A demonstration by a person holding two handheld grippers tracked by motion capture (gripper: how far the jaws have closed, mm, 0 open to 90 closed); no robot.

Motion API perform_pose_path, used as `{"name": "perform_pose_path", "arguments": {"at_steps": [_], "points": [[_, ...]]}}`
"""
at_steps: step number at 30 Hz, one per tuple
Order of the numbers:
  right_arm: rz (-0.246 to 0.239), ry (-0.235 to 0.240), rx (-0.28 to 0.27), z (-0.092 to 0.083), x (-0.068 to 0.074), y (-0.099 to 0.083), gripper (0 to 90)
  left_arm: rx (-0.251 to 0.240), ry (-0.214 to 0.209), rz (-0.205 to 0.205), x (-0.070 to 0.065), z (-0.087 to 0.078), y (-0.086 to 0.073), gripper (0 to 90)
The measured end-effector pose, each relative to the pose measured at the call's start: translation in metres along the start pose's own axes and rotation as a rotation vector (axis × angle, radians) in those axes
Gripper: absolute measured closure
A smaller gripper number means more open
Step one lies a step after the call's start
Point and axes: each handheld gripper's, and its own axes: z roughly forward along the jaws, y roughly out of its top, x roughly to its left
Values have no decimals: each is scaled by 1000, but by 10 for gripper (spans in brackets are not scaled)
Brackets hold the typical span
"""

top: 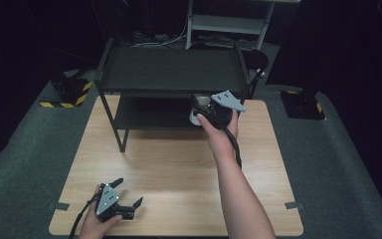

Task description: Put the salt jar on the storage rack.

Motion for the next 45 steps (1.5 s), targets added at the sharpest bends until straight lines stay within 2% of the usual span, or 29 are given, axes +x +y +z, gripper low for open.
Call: {"name": "perform_pose_path", "arguments": {"at_steps": [8,11,14,26,36,45], "points": [[-8,16,1,-1,-3,1,323,1,0,0,0,0,0,5],[-11,28,-14,-2,-5,1,187,3,0,2,0,0,0,5],[-7,39,7,-3,-6,2,4,4,0,4,0,0,1,5],[-12,70,8,-12,-7,-3,3,4,1,2,0,0,1,5],[-34,94,-10,-36,-9,-9,3,6,2,4,0,0,1,5],[-38,98,-17,-61,-11,-29,3,7,2,6,0,0,1,5]]}}
